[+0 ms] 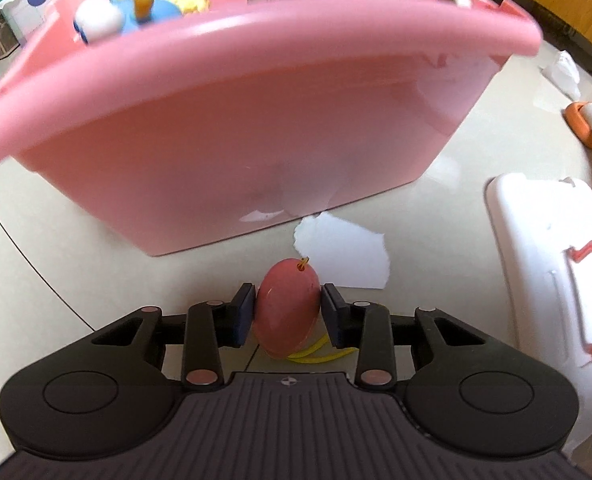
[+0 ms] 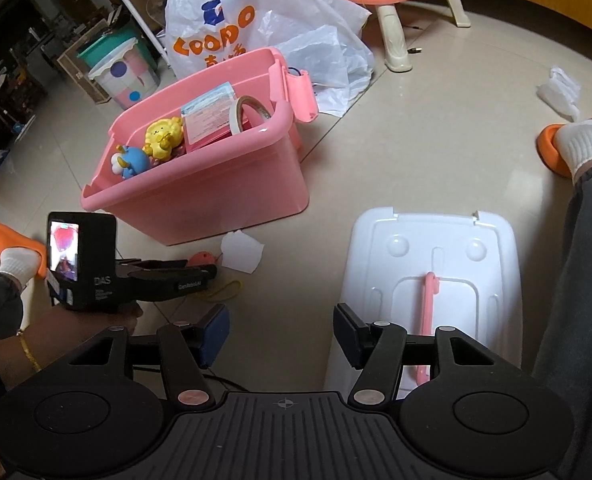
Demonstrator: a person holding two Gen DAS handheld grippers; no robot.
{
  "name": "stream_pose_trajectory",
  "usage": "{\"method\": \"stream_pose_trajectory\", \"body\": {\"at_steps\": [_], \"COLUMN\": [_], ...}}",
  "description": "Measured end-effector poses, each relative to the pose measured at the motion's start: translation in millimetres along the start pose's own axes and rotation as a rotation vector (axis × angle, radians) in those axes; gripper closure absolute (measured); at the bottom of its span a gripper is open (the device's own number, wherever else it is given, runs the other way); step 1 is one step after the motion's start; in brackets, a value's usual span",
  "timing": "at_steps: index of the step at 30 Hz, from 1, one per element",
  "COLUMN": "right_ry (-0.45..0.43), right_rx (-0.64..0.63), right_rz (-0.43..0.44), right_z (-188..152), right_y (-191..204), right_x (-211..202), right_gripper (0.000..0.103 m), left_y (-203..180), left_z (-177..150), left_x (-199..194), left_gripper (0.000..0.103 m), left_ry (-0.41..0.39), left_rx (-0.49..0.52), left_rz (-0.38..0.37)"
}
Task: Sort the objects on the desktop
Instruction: 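Close the left gripper on the pink keychain and lift it, then carry the pink keychain with the left gripper into the pink bin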
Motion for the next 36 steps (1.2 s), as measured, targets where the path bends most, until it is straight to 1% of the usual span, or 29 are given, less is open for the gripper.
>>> {"method": "stream_pose_trajectory", "body": {"at_steps": [6, 11, 14, 16, 19, 25, 30, 36], "right_ry": [-0.006, 0.001, 0.003, 0.003, 0.005, 0.007, 0.013, 0.01], "right_rx": [-0.007, -0.016, -0.023, -0.025, -0.028, -0.034, -0.028, -0.005], "right_rz": [-0.011, -0.016, -0.018, -0.02, -0.024, -0.03, -0.032, -0.023], "right_z": [-2, -5, -7, -8, -9, -12, -14, -17], "right_y": [0, 3, 5, 5, 6, 8, 7, 1], "right_x": [1, 4, 4, 4, 4, 5, 6, 3], "right_gripper": [0.049, 0.049, 0.049, 0.049, 0.049, 0.049, 0.049, 0.049], "left_y": [-4, -4, -5, -2, -2, 0, -2, 0], "left_z": [4, 16, 21, 41, 43, 51, 58, 76], "left_x": [-29, -56, -72, -81, -92, -131, -157, -179], "left_gripper": [0.066, 0.066, 0.066, 0.066, 0.066, 0.066, 0.066, 0.066], "left_ry": [-0.026, -0.046, -0.071, -0.092, -0.112, -0.148, -0.174, -0.199], "left_rx": [-0.031, -0.054, -0.043, -0.018, -0.015, -0.034, -0.055, -0.096], "left_rz": [-0.014, -0.009, 0.004, 0.013, 0.016, 0.027, 0.032, 0.038]}}
Point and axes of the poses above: each gripper's, at about its wrist camera, not at the fingertips, and x roughly the way its jaws point, y to its left, z to its top, the point moved 1 cm from there along x, roughly the way its jaws point, and after that the axes turned 1 degree about z, right-handed, at the moved point
